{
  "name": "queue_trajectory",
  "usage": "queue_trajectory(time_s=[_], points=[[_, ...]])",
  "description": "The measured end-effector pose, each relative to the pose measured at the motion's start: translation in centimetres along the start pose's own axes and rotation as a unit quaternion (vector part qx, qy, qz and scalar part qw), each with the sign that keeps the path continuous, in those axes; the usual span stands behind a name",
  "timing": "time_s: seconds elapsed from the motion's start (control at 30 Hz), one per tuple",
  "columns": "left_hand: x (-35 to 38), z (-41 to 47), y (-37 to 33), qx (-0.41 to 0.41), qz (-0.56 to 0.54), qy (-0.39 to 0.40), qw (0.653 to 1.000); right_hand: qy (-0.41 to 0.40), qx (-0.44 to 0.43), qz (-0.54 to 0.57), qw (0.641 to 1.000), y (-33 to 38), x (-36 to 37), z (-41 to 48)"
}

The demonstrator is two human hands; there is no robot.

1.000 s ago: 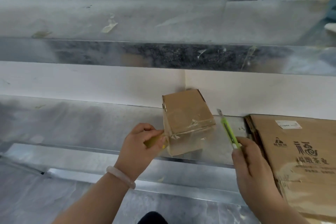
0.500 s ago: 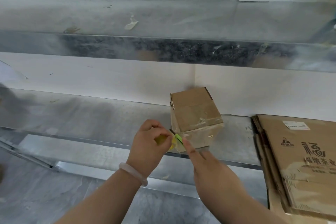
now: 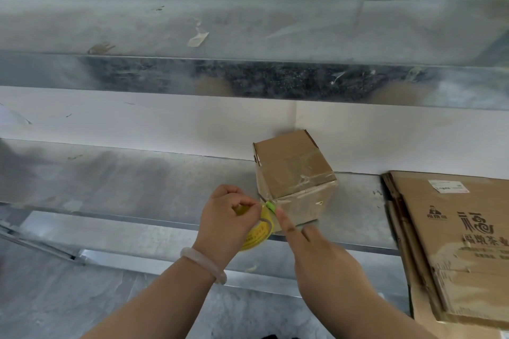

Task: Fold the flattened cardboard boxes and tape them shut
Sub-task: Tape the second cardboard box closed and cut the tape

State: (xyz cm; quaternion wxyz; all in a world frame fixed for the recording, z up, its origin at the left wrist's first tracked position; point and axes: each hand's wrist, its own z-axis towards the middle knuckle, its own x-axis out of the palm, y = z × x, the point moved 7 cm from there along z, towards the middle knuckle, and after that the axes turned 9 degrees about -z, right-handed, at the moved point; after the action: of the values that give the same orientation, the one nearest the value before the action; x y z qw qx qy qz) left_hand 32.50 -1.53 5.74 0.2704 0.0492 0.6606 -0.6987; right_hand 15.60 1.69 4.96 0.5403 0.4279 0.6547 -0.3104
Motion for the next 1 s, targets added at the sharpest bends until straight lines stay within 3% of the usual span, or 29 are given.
queue_trajectory(time_s=[0.17, 0.33, 0.43, 0.57, 0.77, 0.87, 0.93, 1.0], points=[[0.2, 0.2, 0.7, -0.035, -0.031, 0.001, 0.999, 0.000, -0.003, 0.016, 1.000, -0.4, 0.3, 0.1], [0.6, 0.2, 0.5, 0.008, -0.010, 0.014, 1.000, -0.012, -0.003, 0.036, 0.999, -1.4, 0.9, 0.5], [-0.9, 1.8, 1.7, 0.032, 0.053, -0.021, 0.998, -0.132, -0.057, 0.016, 0.990, -1.2, -0.7, -0.1], [-1.8, 4.3, 2.8, 0.103, 0.156, -0.050, 0.981, -0.359, -0.116, 0.081, 0.922, -3.4, -2.7, -3.1], [-0.1, 4.6, 7.0, 0.142, 0.269, -0.025, 0.952, -0.450, -0.082, 0.157, 0.875, -8.5, -2.8, -4.2], [0.9, 2.9, 9.0, 0.155, 0.261, -0.001, 0.953, -0.415, 0.060, 0.213, 0.882, -13.1, -0.5, -1.8], [1.3, 1.9, 10.1, 0.153, 0.242, 0.016, 0.958, -0.328, 0.174, 0.229, 0.900, -16.3, 2.4, 0.6], [1.6, 1.5, 10.9, 0.154, 0.231, 0.029, 0.960, -0.220, 0.232, 0.204, 0.925, -18.6, 5.4, 3.0]])
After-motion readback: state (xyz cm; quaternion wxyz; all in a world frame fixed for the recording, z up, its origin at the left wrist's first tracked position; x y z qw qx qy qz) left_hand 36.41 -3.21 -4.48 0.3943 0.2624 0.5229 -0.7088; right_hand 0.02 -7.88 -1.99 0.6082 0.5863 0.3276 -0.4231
